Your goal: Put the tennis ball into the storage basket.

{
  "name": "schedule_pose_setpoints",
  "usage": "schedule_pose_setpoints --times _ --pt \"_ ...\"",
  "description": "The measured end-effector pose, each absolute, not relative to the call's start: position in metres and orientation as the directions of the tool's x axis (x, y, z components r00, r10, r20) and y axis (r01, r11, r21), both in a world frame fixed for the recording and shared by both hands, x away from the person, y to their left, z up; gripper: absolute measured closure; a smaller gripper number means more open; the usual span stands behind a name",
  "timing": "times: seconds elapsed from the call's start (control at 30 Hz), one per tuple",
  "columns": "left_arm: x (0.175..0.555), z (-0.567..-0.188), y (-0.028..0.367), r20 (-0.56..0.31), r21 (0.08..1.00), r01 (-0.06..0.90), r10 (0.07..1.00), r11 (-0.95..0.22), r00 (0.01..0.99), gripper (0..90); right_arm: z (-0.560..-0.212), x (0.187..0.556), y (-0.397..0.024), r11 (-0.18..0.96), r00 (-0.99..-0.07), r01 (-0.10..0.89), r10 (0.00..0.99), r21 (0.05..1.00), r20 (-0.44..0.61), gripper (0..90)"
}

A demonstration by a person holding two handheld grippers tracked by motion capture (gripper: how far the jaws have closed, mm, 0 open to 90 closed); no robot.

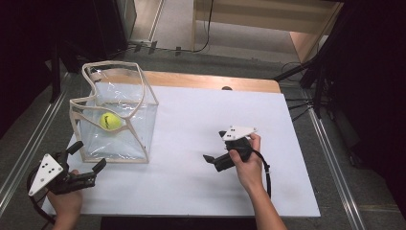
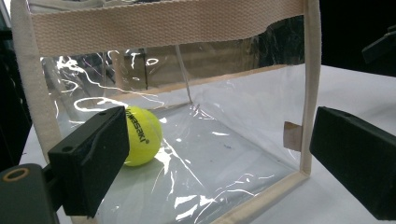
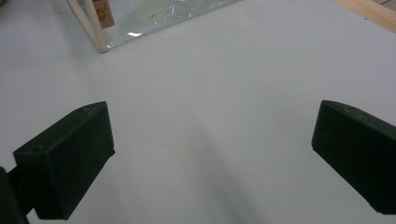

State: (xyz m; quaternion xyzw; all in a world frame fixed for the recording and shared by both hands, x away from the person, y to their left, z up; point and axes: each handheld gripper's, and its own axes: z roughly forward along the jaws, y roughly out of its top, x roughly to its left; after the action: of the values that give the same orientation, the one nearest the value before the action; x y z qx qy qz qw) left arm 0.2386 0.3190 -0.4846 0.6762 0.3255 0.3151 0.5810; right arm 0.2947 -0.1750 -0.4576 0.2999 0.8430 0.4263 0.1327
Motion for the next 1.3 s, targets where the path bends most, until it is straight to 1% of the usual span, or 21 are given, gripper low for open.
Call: schedule_pose_setpoints --times 0.83,1.3 --pt "0.239 -0.485 0.319 0.052 0.99 0.073 0.807 -0.117 0.589 5.4 -0.468 0.271 -0.224 0.403 -0.716 0.423 0.698 0.812 0.026 0.0" --pt "0.239 -0.485 0.319 0.054 0.99 0.073 0.807 -0.12 0.588 5.3 -0.473 0.255 -0.264 0.333 -0.649 0.445 0.76 0.831 0.043 0.0"
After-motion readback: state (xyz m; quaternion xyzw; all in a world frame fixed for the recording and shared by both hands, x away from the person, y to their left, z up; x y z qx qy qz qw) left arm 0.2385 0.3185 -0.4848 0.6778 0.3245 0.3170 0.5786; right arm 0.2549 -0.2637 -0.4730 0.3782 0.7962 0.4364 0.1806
